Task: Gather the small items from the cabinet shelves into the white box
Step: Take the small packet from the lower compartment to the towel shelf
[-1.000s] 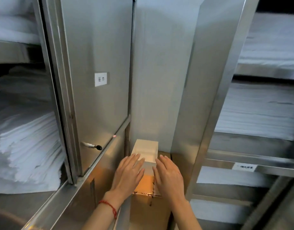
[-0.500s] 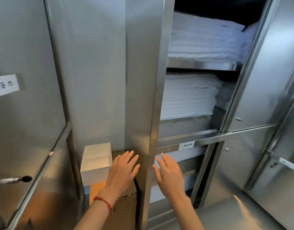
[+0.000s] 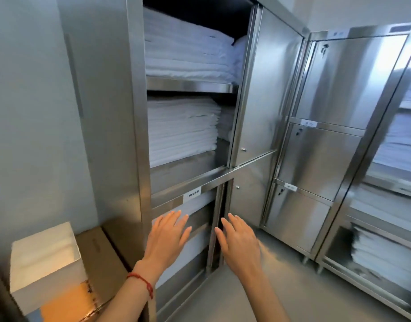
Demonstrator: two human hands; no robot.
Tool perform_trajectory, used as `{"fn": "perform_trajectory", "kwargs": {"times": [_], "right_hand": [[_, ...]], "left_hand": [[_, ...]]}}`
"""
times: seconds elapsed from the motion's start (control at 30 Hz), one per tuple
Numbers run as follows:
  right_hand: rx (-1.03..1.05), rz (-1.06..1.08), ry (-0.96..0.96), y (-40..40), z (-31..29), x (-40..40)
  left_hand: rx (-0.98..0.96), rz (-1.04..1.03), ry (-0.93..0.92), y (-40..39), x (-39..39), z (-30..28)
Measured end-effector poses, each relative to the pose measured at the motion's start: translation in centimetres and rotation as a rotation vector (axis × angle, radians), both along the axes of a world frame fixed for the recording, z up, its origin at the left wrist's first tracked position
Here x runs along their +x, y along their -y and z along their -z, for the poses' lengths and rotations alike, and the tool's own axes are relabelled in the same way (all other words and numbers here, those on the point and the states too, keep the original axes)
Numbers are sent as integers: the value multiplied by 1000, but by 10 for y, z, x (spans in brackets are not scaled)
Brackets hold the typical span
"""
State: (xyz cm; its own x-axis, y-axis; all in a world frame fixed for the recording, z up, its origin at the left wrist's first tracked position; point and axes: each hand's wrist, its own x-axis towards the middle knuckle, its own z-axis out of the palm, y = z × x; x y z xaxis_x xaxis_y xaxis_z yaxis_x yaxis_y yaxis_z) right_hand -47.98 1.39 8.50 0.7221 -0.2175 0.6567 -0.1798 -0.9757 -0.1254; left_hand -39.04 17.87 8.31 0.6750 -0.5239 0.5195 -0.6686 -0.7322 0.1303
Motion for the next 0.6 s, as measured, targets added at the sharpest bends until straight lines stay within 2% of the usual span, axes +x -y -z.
{"fn": "perform_trajectory", "kwargs": {"times": [0.13, 0.37, 0.43, 0.6], "right_hand": [[15, 106, -14, 30, -2, -31], [91, 273, -42, 75, -10, -89], [91, 302, -28, 90, -10, -107], [165, 389, -140, 128, -6, -162]], "left_hand": [[-34, 125, -71, 40, -12, 1], [36, 239, -84, 105, -46, 0], [21, 285, -90, 126, -60, -2], [-70, 421, -95, 175, -106, -9]]}}
